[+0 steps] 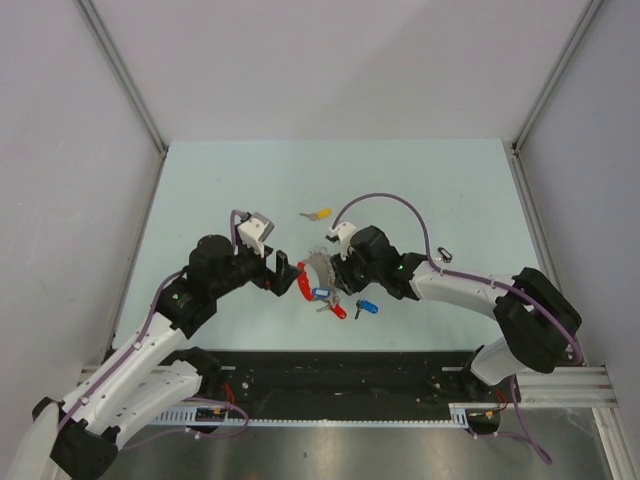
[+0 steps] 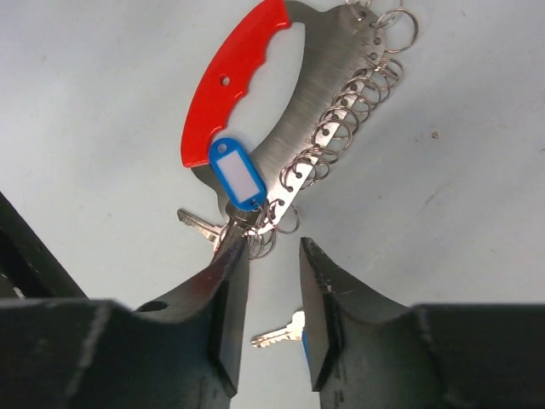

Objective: Put the keys on the keyring

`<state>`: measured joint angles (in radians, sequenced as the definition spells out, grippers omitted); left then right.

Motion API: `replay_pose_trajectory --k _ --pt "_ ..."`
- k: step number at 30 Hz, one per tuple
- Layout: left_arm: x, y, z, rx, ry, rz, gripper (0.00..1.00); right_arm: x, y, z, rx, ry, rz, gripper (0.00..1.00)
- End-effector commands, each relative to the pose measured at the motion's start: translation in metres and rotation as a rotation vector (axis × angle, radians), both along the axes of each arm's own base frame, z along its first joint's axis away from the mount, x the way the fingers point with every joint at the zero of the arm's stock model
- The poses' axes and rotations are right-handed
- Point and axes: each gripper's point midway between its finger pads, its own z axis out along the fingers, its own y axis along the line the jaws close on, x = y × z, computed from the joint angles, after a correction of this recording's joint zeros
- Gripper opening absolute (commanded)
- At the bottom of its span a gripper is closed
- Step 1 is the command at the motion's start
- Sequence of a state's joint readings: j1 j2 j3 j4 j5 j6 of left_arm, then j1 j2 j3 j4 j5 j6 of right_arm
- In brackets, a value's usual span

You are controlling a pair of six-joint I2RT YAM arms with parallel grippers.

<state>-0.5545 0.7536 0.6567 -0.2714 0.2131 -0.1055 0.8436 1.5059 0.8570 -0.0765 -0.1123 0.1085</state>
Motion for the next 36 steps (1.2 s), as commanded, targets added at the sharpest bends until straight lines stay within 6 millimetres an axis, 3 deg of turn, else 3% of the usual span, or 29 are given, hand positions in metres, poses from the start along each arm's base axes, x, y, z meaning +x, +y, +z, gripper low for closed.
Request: replay_pose_trajectory --k 1,8,18,20,27,36 --pt "0.004 0.001 0.016 -0.027 -0.042 0.003 1.0 -0.001 0.011 -0.001 -0.062 -0.095 0.153 0.33" --pt "0.005 0.002 0.014 -0.023 -0.035 0.008 1.0 -0.009 0.027 -0.006 -0.047 -0.11 0.216 0.3" --pt "0.005 0.002 0.013 -0.023 -0.033 0.012 1.0 -0.005 0.024 -0.03 -0.113 -0.095 0.196 0.27" --pt "0.005 0.002 0.013 -0.023 -0.033 0.012 1.0 -0.003 0.022 -0.033 -0.124 -0.1 0.184 0.23" --pt "0.005 0.002 0.012 -0.026 -0.031 0.008 1.0 0.011 0.017 -0.027 -0.142 -0.147 0.127 0.16" --pt "0.005 0.002 0.011 -0.026 -0.029 0.006 1.0 0.008 0.025 -0.029 -0.112 -0.14 0.163 0.16"
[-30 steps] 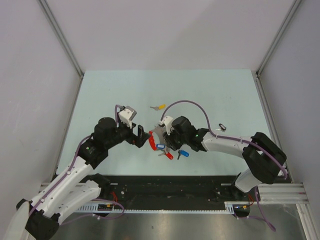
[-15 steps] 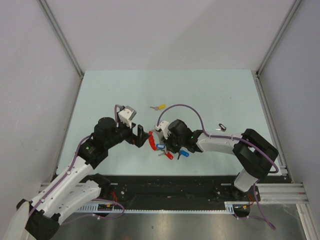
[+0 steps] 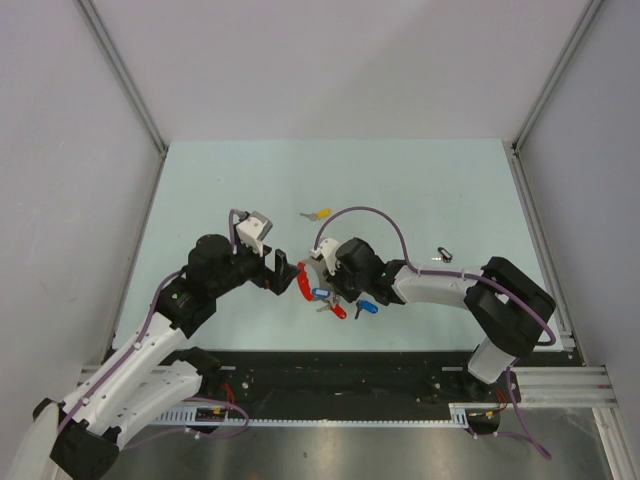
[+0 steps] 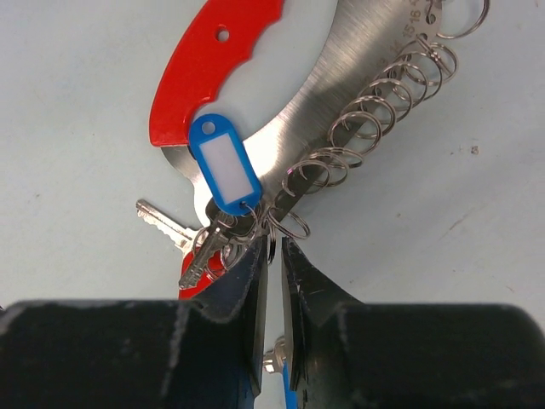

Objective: Put the keys on the keyring

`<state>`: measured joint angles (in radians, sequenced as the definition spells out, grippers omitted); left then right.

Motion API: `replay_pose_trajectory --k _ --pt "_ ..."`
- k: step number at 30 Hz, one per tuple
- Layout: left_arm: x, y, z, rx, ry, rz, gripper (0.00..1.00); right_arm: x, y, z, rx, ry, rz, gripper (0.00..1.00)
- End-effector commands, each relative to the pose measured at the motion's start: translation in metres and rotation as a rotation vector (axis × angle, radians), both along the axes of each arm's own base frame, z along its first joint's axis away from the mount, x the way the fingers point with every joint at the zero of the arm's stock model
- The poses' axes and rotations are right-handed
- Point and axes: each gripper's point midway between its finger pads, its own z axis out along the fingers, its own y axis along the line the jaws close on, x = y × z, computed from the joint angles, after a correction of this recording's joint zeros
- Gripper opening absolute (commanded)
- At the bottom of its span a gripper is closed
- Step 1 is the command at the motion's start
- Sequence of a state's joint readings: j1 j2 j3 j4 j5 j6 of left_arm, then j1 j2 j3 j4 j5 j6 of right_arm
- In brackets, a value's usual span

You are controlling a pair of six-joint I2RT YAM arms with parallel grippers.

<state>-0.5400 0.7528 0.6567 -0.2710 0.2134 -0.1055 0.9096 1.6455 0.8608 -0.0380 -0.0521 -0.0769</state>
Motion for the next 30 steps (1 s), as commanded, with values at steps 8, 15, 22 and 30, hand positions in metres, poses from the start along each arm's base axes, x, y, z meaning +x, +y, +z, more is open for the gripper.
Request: replay_pose_trajectory --k 8,15,22,30 --pt "0.001 -0.002 0.011 -0.027 -0.029 -0.012 1.0 0.01 0.017 0.011 0.048 -0.03 0.018 0.16" --pt "0.001 -0.002 0.011 -0.028 -0.03 -0.014 1.0 0.01 0.011 0.01 0.043 -0.029 -0.011 0.18" --pt "0.0 -0.004 0.012 -0.033 -0.031 -0.022 1.0 0.004 0.007 -0.001 0.049 -0.015 -0.016 0.18" --pt "0.0 -0.004 0.012 -0.034 -0.031 -0.023 1.0 -0.001 0.0 -0.005 0.046 -0.009 -0.033 0.18"
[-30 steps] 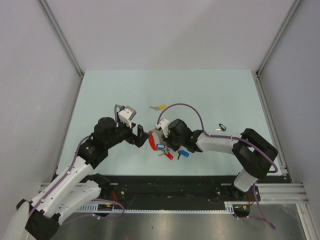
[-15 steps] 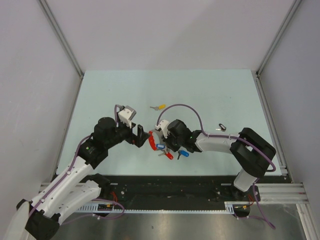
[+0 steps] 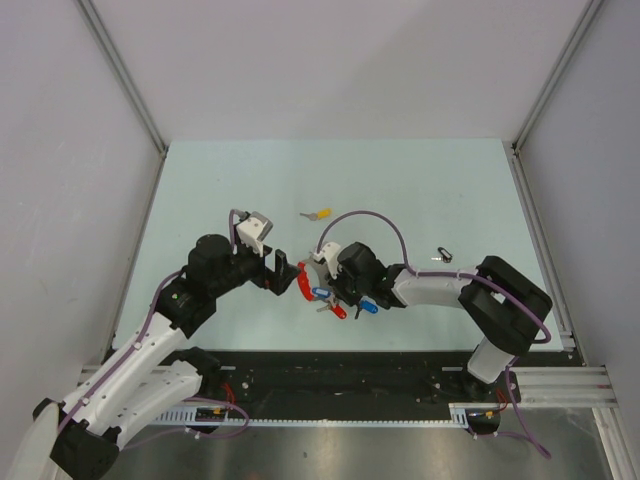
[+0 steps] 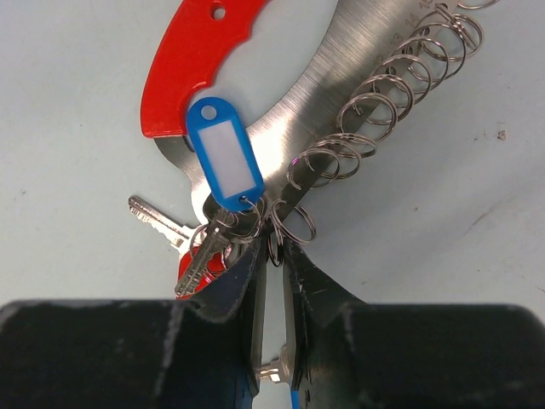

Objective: Put the keys on the keyring

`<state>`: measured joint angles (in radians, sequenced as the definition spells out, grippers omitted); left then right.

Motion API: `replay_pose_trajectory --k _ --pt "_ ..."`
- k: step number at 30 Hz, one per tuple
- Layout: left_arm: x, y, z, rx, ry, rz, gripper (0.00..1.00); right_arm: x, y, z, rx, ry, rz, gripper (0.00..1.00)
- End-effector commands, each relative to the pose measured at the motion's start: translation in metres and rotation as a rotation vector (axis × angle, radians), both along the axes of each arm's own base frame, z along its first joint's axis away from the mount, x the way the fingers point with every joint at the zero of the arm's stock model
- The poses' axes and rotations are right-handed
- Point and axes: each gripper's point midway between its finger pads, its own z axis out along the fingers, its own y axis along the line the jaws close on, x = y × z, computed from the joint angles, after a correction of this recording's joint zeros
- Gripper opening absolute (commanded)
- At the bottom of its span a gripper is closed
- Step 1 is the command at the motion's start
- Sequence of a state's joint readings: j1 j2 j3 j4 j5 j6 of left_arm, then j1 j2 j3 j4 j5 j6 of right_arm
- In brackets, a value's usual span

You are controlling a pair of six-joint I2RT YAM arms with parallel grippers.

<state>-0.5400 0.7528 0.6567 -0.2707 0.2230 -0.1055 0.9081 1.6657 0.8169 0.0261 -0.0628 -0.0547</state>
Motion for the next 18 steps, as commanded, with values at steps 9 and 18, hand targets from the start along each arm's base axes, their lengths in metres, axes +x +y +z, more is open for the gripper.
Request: replay_pose_trajectory --k 9,18 --pt "0.0 -0.003 0.011 -0.033 -0.032 -0.02 1.0 0.003 -0.004 0.01 0.034 -0.038 -0.034 0.08" --pt "-0.007 -0.01 0.021 -0.06 -0.064 -0.081 1.0 0.005 0.0 0.058 0.111 -0.123 0.013 0.0"
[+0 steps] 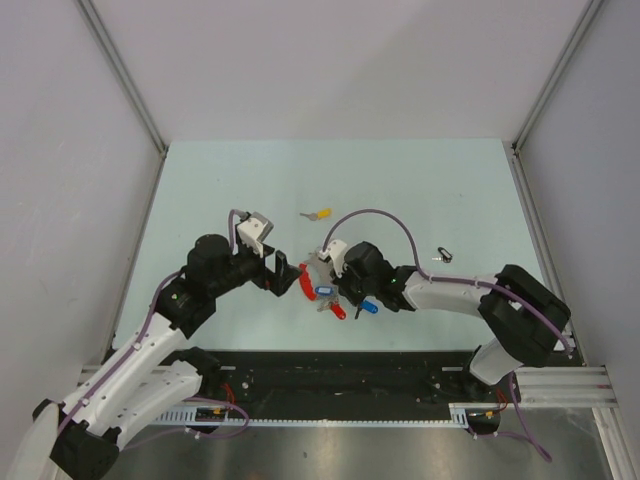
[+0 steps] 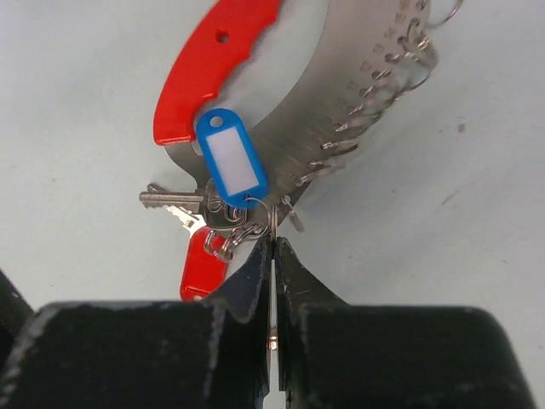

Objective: Put the keys on the keyring

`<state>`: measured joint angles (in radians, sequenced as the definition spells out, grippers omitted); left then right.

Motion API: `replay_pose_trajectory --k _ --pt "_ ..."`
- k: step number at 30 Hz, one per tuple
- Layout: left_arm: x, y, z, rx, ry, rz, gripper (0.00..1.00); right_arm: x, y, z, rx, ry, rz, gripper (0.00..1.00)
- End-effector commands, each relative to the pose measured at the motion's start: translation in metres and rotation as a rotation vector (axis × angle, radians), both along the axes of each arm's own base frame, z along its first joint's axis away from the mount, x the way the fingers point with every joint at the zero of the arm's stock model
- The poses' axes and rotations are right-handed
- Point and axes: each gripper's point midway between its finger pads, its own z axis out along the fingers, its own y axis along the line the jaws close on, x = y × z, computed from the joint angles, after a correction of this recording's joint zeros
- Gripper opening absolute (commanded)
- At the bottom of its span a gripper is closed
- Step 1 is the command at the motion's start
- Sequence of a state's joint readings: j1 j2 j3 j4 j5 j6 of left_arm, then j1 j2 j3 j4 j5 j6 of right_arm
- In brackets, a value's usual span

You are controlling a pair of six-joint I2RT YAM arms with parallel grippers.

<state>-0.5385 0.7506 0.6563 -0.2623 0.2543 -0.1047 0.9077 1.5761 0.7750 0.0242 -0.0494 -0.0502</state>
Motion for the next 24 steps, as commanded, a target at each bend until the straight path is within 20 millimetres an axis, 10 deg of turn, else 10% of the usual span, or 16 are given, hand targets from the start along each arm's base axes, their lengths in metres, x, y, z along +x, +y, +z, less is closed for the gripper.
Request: replay_pose_trajectory --k 1,17,24 --pt "-0.004 -0.007 0.021 -0.054 -0.073 -0.062 1.0 0.008 0.008 0.052 0.094 -0.121 0.051 0.0" --pt "-0.027 -0.03 0.06 -0.055 -0.286 -0.342 0.96 -0.017 0.011 0.203 0.274 -0.35 0.273 0.0" --pt "-0.04 -0.047 0.081 -0.062 -0.388 -0.528 0.94 -0.047 0.012 0.228 0.34 -0.367 0.386 0.0"
